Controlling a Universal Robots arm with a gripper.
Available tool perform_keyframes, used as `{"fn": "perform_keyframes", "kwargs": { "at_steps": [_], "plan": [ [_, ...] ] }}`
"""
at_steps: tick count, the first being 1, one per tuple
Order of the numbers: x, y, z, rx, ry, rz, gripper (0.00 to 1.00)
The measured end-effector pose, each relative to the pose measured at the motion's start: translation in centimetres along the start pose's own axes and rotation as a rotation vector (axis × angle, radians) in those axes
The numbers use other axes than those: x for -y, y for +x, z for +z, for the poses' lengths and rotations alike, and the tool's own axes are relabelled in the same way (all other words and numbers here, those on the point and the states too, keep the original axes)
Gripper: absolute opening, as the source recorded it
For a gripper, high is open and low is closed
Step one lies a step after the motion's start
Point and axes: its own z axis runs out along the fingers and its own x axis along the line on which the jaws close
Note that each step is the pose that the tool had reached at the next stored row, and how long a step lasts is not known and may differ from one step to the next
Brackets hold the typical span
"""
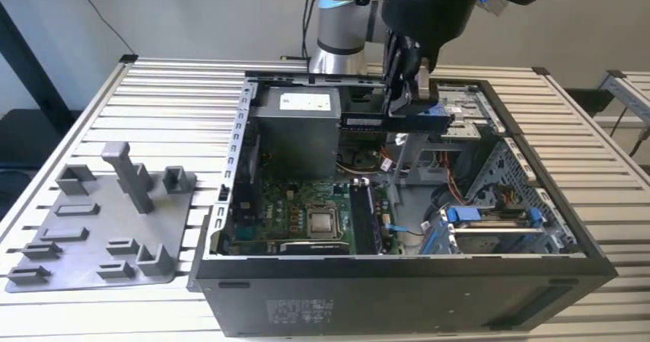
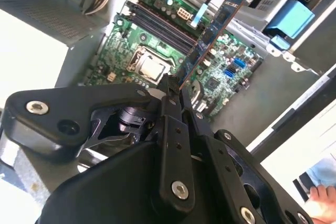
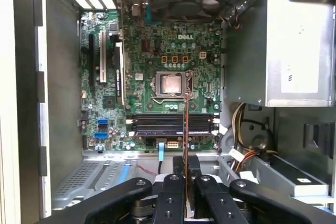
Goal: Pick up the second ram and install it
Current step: 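Pick up the second ram and move it above second insertion slot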
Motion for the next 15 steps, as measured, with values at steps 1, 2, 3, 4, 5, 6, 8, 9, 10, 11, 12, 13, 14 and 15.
{"fn": "perform_keyframes", "kwargs": {
  "at_steps": [1, 2, 3, 4, 5, 6, 8, 9, 10, 11, 12, 13, 14, 15],
  "plan": [
    [-0.04, -0.41, 0.03, 0.0, -0.0001, 0.0, 0.14],
    [-0.06, -0.82, 0.06, -0.0001, -0.0001, 0.0, 0.14],
    [-0.08, -1.27, 0.1, 0.0001, 0.0, 0.0, 0.14],
    [-0.09, -1.71, 0.14, 0.0001, 0.0, 0.0, 0.14],
    [-0.11, -2.17, 0.19, 0.0003, -0.0001, 0.0, 0.14],
    [-0.12, -2.62, 0.23, 0.0005, -0.0001, 0.0, 0.14],
    [-0.14, -3.45, 0.3, 0.0009, -0.0001, 0.0, 0.14],
    [-0.15, -3.82, 0.33, 0.0009, -0.0001, 0.0, 0.14],
    [-0.16, -4.08, 0.36, 0.0011, -0.0001, 0.0, 0.14],
    [-0.16, -4.27, 0.38, 0.001, 0.0, 0.0, 0.14],
    [-0.16, -4.35, 0.38, 0.001, -0.0001, 0.0, 0.14],
    [-0.16, -4.36, 0.39, 0.0011, -0.0001, 0.0, 0.14],
    [-0.16, -4.36, 0.39, 0.0011, -0.0001, 0.0, 0.14],
    [-0.16, -4.34, 0.39, 0.0011, -0.0001, 0.0, 0.14]
  ]
}}
